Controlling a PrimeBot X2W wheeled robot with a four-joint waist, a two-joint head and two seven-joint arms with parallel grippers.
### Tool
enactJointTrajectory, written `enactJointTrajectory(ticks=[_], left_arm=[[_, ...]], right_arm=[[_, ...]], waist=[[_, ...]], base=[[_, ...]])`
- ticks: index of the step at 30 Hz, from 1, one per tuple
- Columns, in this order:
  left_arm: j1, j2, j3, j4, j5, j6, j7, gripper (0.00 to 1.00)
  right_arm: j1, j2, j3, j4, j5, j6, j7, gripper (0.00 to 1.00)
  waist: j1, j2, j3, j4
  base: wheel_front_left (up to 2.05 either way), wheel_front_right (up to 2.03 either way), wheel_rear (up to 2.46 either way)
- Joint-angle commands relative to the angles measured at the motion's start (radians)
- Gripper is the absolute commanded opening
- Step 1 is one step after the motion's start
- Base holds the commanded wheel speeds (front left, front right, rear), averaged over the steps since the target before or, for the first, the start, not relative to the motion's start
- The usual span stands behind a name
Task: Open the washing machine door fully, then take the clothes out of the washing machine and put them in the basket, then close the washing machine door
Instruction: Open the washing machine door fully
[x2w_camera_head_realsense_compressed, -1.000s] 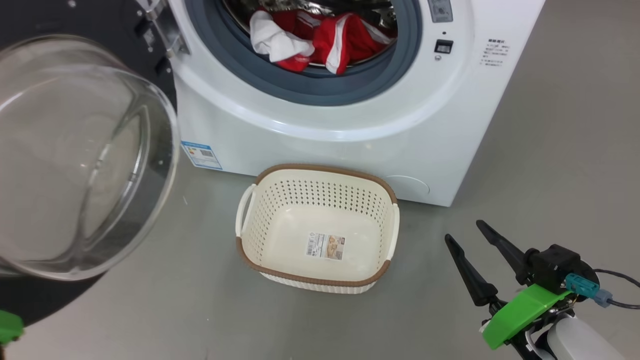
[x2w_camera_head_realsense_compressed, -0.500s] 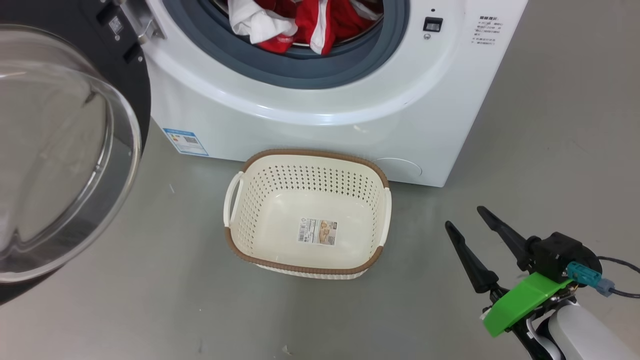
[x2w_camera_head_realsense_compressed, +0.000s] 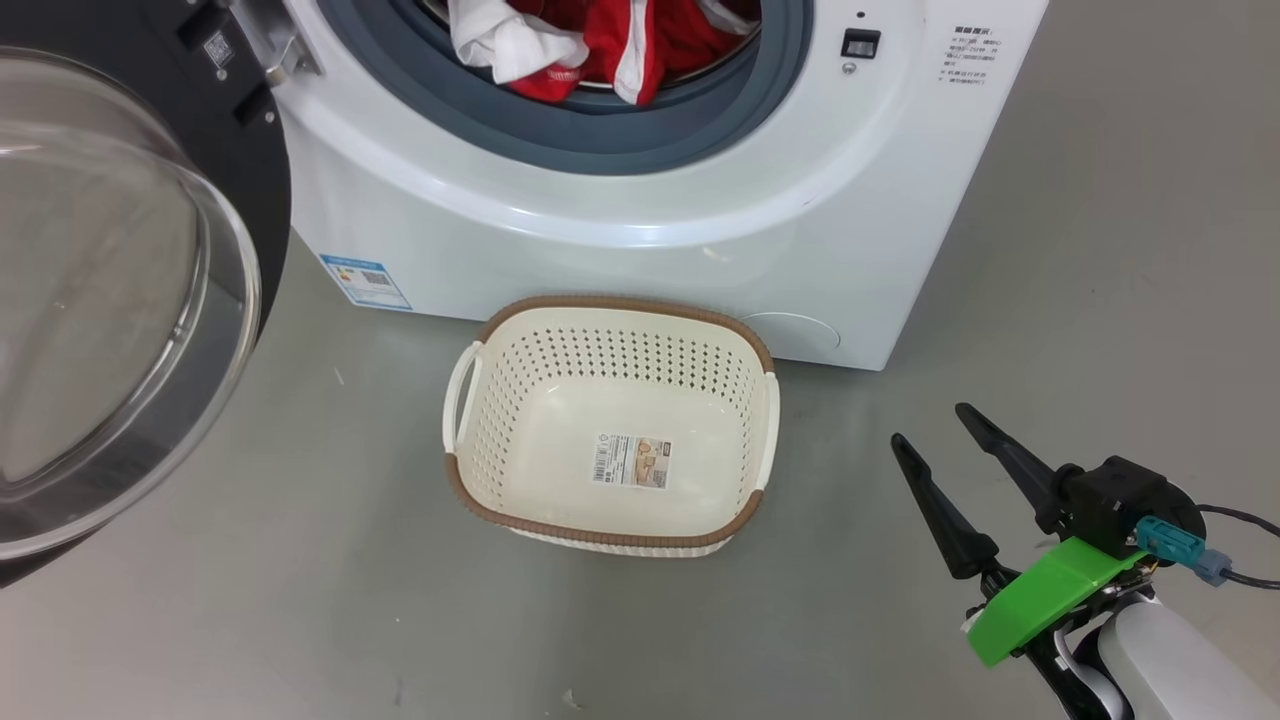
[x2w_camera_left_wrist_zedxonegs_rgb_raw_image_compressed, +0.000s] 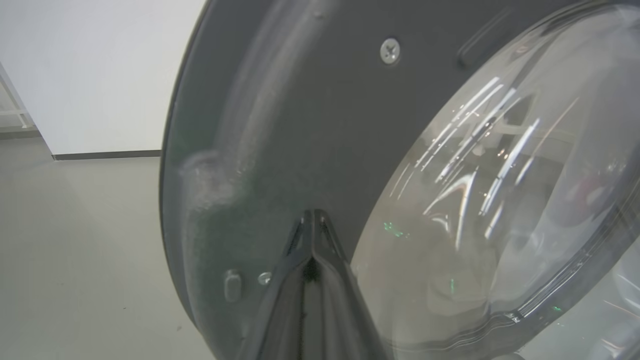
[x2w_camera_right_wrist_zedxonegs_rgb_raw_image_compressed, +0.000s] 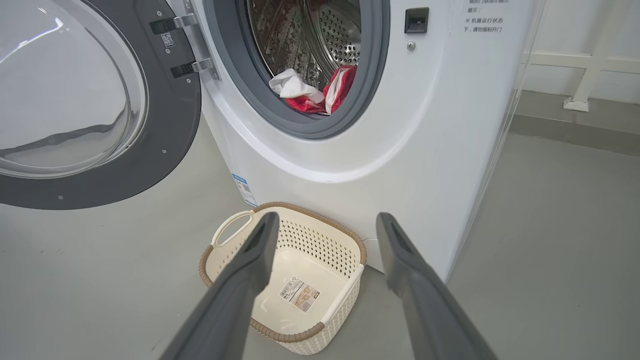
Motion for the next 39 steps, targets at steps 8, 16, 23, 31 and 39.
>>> enactJointTrajectory(ticks=[8,16,23,31,39], left_arm=[[-0.007,0.010,0.066,-0.032,0.045,-0.058,-0.008,0.00],[0.043,-0.064,0.094,-0.088,0.067,-0.097,-0.008,0.00],[0.092,-0.124,0.104,-0.155,0.073,-0.118,-0.008,0.00],[0.198,-0.192,0.049,-0.271,0.036,-0.122,-0.008,0.30],[0.338,-0.272,-0.049,-0.439,0.014,-0.122,-0.008,1.00]], right_arm=[[-0.008,-0.002,0.006,-0.021,-0.004,0.006,-0.009,1.00],[0.008,0.001,0.004,-0.024,-0.005,0.006,-0.009,1.00],[0.019,0.004,0.000,-0.026,-0.005,0.006,-0.009,1.00],[0.040,0.017,-0.024,-0.035,-0.004,0.006,-0.009,1.00],[0.061,0.026,-0.045,-0.045,-0.005,0.006,-0.009,1.00]], waist=[[0.0000,0.0000,-0.026,0.005],[0.0000,0.0000,-0.051,0.007],[0.0000,0.0000,-0.072,0.009],[0.0000,0.0000,-0.102,-0.008],[0.0000,0.0000,-0.113,-0.051]], base=[[0.00,0.00,0.00],[0.00,0.00,0.00],[0.00,0.00,0.00],[0.00,0.00,0.00],[0.00,0.00,0.00]])
